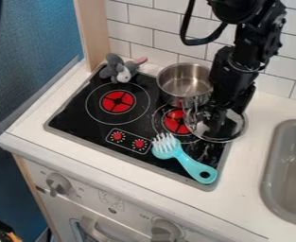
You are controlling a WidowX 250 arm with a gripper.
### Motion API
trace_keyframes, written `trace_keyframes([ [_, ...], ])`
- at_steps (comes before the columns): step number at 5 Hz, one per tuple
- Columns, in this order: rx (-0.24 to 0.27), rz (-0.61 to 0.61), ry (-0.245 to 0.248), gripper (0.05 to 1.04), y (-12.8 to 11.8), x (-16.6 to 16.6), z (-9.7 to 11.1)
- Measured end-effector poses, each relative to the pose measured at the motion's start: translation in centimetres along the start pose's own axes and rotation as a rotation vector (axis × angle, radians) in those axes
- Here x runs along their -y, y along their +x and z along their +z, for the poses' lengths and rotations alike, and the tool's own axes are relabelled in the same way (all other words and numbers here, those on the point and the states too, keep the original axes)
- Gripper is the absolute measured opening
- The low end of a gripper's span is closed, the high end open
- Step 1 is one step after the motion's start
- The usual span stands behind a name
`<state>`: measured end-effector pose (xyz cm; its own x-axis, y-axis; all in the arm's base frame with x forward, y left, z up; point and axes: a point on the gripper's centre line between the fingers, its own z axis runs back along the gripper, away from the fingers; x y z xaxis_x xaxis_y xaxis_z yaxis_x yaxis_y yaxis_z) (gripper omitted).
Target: Moved the lid to the top of the pot
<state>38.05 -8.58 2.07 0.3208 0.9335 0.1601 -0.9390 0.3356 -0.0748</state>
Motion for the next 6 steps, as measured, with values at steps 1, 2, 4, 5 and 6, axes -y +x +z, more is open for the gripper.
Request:
trace_keyframes([
  [1, 0.013, 0.045, 0.026, 1.001, 1.62, -0.47, -0.98],
  [2, 0.026, 0.048, 0.035, 0.947, 1.96, -0.12, -1.21],
  [4, 0.026, 0.042, 0.025, 0.435, 1.86, -0.11, -1.41],
  [5, 0.018, 0.043, 0.021, 0.277, 1.71, -0.24, -1.42],
  [6, 0.002, 0.040, 0.017, 0.277, 1.19, -0.59, -1.38],
])
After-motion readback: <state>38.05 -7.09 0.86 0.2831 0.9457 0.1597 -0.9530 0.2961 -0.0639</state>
